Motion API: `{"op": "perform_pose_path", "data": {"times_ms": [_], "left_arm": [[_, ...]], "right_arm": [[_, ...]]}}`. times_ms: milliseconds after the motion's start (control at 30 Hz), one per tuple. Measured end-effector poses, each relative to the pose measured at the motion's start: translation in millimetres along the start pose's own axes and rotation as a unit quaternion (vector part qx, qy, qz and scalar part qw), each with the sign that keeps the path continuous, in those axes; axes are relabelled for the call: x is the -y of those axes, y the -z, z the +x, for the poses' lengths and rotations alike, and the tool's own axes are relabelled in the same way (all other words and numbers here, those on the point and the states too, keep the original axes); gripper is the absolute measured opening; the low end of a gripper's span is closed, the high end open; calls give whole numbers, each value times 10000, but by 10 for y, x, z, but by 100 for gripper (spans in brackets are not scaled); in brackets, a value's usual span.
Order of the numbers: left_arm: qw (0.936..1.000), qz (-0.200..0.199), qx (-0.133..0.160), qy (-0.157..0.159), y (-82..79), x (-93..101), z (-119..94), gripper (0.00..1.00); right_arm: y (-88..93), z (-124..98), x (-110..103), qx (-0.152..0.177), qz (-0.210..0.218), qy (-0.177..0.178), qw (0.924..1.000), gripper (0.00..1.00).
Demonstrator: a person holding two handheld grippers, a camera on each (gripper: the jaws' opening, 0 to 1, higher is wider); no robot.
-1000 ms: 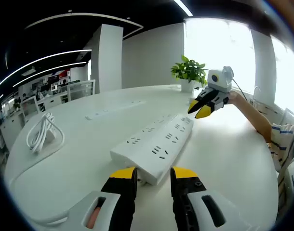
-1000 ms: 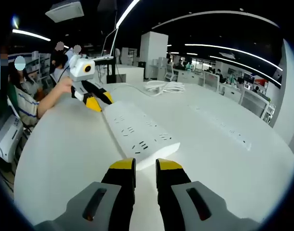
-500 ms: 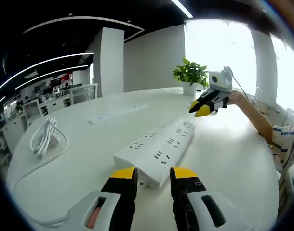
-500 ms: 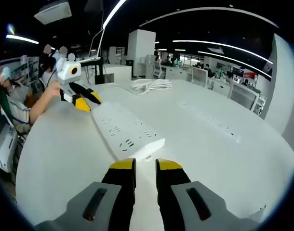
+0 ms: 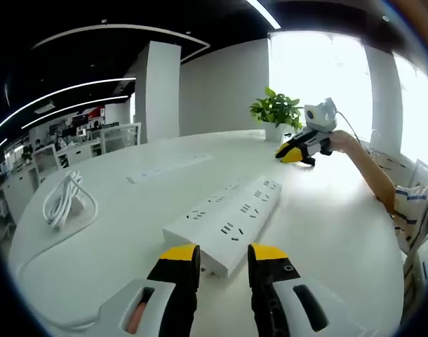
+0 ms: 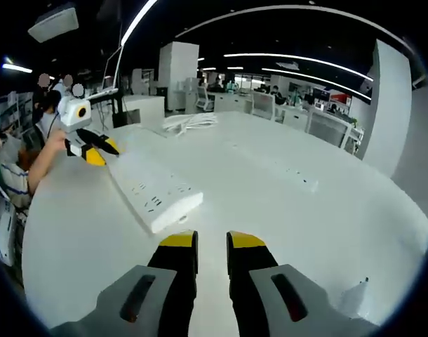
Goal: Straighten the power strip on the desk, plug the charger into it
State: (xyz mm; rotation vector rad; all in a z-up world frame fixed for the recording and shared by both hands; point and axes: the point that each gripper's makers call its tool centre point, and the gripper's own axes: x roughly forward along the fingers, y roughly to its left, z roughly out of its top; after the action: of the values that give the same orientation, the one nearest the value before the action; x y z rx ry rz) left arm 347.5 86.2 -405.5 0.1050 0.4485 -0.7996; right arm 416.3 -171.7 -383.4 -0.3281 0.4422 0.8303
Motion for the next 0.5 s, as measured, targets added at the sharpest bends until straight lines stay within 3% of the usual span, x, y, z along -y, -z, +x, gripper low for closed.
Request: {"op": "perform_pose_path", "data": {"times_ms": [200,500], "left_arm": [[10000,-14,-24,5,14,2,6,27],[10000,-16,-42,19,17,1,16,27]], "right_arm": [[86,-50,142,-102,216,251,9994,15],[262,-274,458,-485,311,1001,9933,15]]}}
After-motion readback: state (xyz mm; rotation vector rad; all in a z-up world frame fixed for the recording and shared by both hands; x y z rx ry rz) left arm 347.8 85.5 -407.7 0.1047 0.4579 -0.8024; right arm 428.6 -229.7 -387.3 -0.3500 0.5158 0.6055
